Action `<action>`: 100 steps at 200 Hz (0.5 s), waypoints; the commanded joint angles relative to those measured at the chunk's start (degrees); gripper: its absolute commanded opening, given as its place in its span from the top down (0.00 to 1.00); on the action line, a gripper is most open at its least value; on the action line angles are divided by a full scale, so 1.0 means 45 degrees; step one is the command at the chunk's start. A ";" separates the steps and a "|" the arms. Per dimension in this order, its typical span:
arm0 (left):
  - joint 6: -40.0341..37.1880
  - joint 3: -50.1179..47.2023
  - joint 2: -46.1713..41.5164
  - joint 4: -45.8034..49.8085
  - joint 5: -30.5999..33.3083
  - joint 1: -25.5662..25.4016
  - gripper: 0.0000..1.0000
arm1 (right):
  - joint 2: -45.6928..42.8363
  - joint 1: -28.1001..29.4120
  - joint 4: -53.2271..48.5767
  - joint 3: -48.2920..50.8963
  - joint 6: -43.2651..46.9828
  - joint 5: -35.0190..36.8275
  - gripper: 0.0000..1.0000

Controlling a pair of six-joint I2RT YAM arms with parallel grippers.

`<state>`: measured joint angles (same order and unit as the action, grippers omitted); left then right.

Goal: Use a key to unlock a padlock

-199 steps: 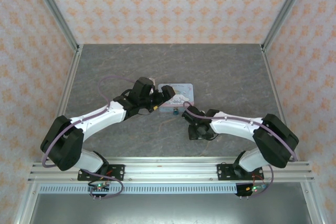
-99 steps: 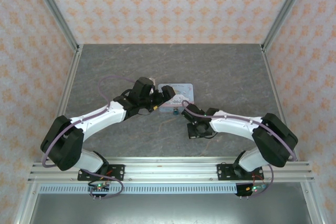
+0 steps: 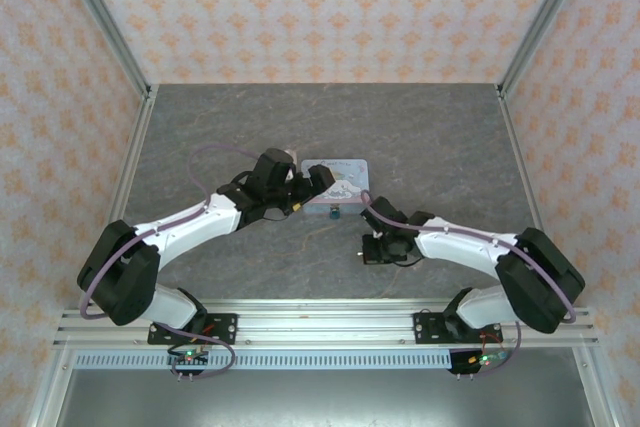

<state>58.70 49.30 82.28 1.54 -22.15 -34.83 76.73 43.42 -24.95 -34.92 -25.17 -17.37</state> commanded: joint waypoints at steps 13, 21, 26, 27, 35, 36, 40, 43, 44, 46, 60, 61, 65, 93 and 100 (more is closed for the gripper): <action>0.0482 -0.0545 -0.0021 -0.0771 -0.0175 -0.0695 0.02 | -0.0467 -0.0137 0.0202 0.0206 0.0042 -0.0301 1.00; 0.0628 -0.0609 0.0063 -0.0956 -0.0180 -0.0899 0.04 | -0.0493 -0.0137 0.0231 0.0201 -0.0009 -0.0300 1.00; 0.0721 -0.0651 0.0109 -0.1093 -0.0175 -0.1018 0.05 | -0.0527 -0.0137 0.0250 0.0184 -0.0052 -0.0291 1.00; 0.0743 -0.0647 0.0131 -0.1118 -0.0165 -0.1053 0.05 | -0.0527 -0.0137 0.0261 0.0182 -0.0071 -0.0287 1.00; 0.0882 -0.0671 0.0216 -0.1298 -0.0155 -0.1272 0.06 | -0.0565 -0.0156 0.0286 0.0164 -0.0145 -0.0301 1.00; 0.0902 -0.0667 0.0223 -0.1328 -0.0146 -0.1297 0.06 | -0.0575 -0.0156 0.0288 0.0163 -0.0147 -0.0301 1.00; 0.0964 -0.0669 0.0273 -0.1423 -0.0110 -0.1396 0.07 | -0.0615 -0.0156 0.0298 0.0145 -0.0189 -0.0301 1.00; 0.1019 -0.0663 0.0297 -0.1447 -0.0079 -0.1469 0.07 | -0.0621 -0.0156 0.0308 0.0125 -0.0218 -0.0291 1.00; 0.1029 -0.0663 0.0313 -0.1461 -0.0078 -0.1493 0.07 | -0.0633 -0.0156 0.0309 0.0114 -0.0223 -0.0296 1.00; 0.1070 -0.0672 0.0335 -0.1496 -0.0048 -0.1536 0.07 | -0.0651 -0.0156 0.0310 0.0106 -0.0251 -0.0310 1.00; 0.1323 -0.0665 0.0488 -0.1698 0.0109 -0.1811 0.10 | -0.0751 -0.0170 0.0330 -0.0026 -0.0339 -0.0321 1.00; 0.1337 -0.0673 0.0496 -0.1713 0.0123 -0.1831 0.11 | -0.0747 -0.0173 0.0330 -0.0030 -0.0342 -0.0311 1.00; 0.1401 -0.0678 0.0546 -0.1773 0.0139 -0.1883 0.11 | -0.0777 -0.0190 0.0327 -0.0066 -0.0361 -0.0310 1.00; 0.1720 -0.0616 0.0853 -0.2001 0.0264 -0.2193 0.16 | -0.0888 -0.0215 0.0283 -0.0209 -0.0437 -0.0283 1.00; 0.1760 -0.0619 0.0925 -0.2077 0.0272 -0.2264 0.17 | -0.0918 -0.0230 0.0284 -0.0228 -0.0448 -0.0282 1.00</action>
<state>64.71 47.00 85.25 -4.97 -22.11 -44.10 73.89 42.92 -23.94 -34.72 -26.15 -18.55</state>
